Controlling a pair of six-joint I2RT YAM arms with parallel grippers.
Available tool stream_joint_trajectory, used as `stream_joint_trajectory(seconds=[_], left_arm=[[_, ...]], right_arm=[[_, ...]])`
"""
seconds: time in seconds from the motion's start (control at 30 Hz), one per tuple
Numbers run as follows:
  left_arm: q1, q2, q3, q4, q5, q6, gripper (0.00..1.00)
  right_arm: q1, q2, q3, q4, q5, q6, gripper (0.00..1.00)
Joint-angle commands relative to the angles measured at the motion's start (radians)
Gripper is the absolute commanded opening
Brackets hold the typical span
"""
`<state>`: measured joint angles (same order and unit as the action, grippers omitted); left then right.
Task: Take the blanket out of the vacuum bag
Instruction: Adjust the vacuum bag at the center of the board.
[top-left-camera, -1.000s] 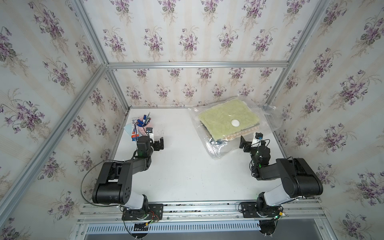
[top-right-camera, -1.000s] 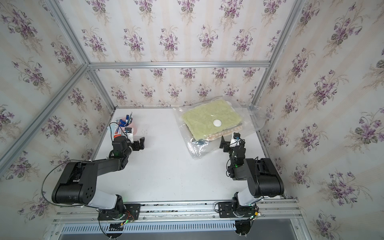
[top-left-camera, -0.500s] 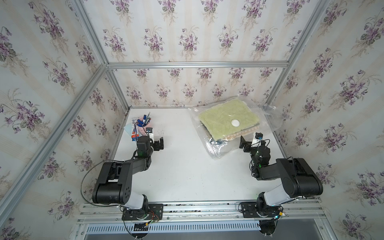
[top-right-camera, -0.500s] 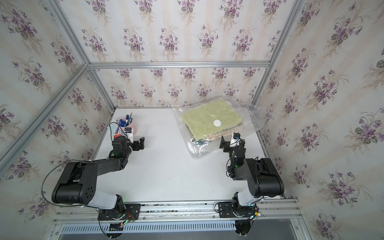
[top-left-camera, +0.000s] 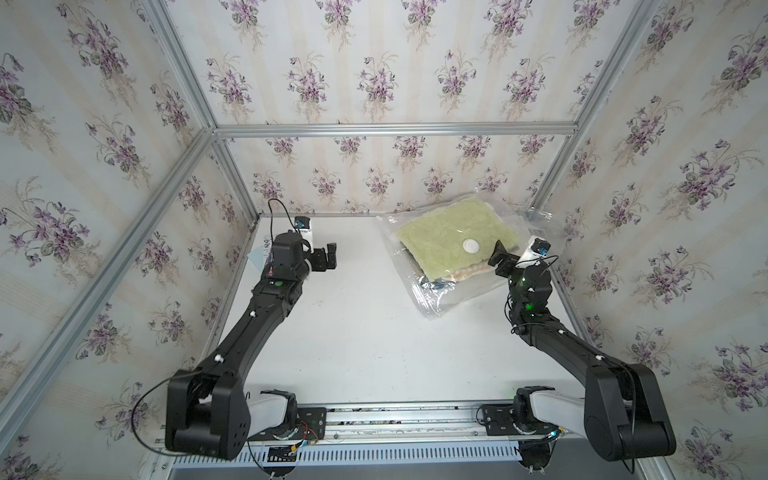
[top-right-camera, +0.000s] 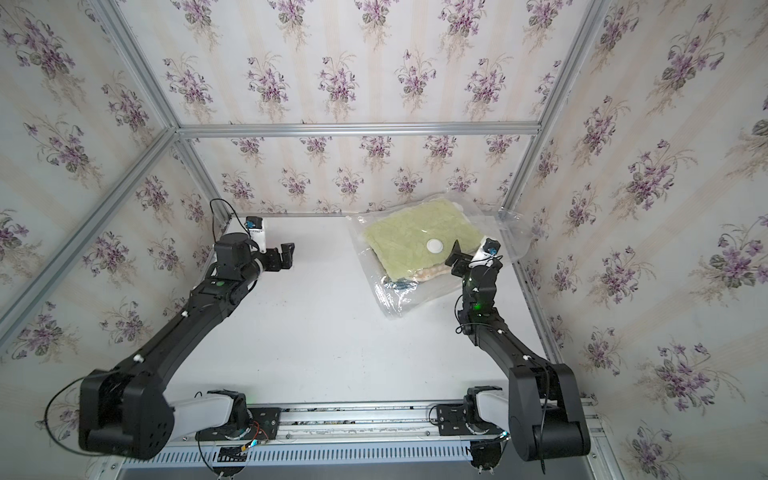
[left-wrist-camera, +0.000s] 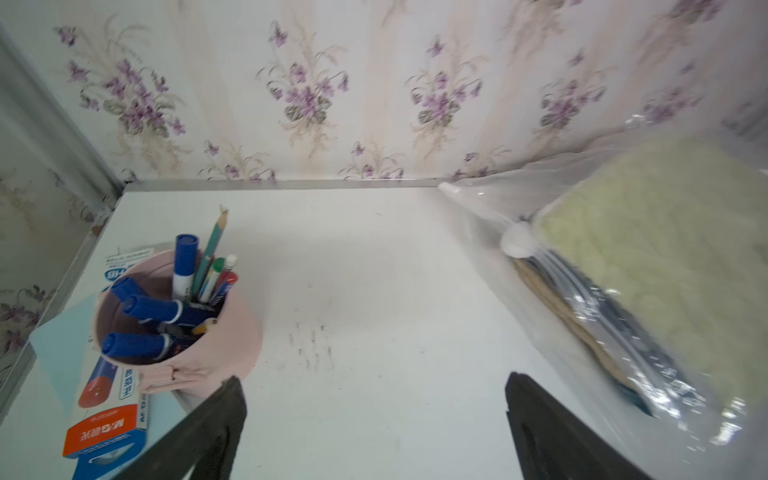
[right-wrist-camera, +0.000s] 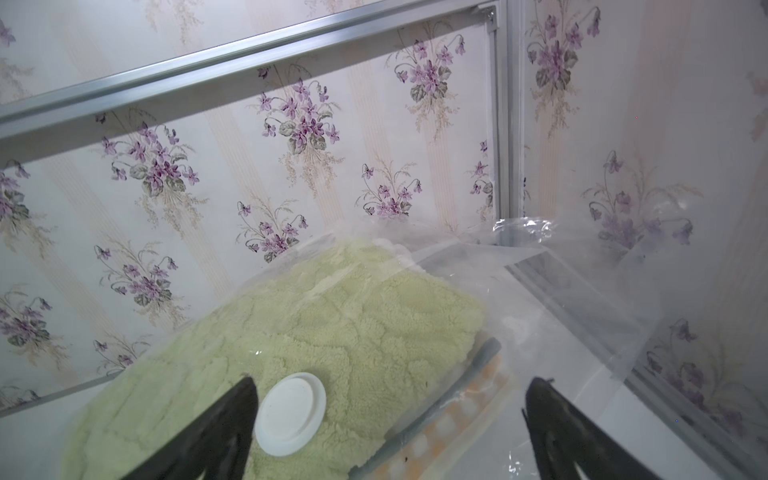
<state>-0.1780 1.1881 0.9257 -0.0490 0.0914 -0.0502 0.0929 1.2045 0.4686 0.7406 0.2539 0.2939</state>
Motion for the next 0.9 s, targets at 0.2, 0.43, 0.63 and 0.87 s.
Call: stream_joint_trajectory(seconds=[0.2, 0.43, 0.63, 0.87], left_arm=[[-0.054, -0.122, -0.086, -0.152, -0.037, -0.465, 1.00], [-0.036, -0.077, -0.072, -0.167, 0.110, -0.490, 1.00], [-0.136, -0.048, 0.024, -0.331, 0.041, -0.413, 1.00], [-0.230, 0.041, 0.101, -0.410, -0.025, -0.345, 0.95]], right_arm=[[-0.032, -0.004, -0.022, -0.079, -0.172, 0.313, 0.79], [-0.032, 0.026, 0.018, -0.164, -0.271, 0.339, 0.73], [-0.033, 0.066, 0.068, -0.224, -0.337, 0.381, 0.73], [-0.033, 0.097, 0.113, -0.278, -0.389, 0.386, 0.75]])
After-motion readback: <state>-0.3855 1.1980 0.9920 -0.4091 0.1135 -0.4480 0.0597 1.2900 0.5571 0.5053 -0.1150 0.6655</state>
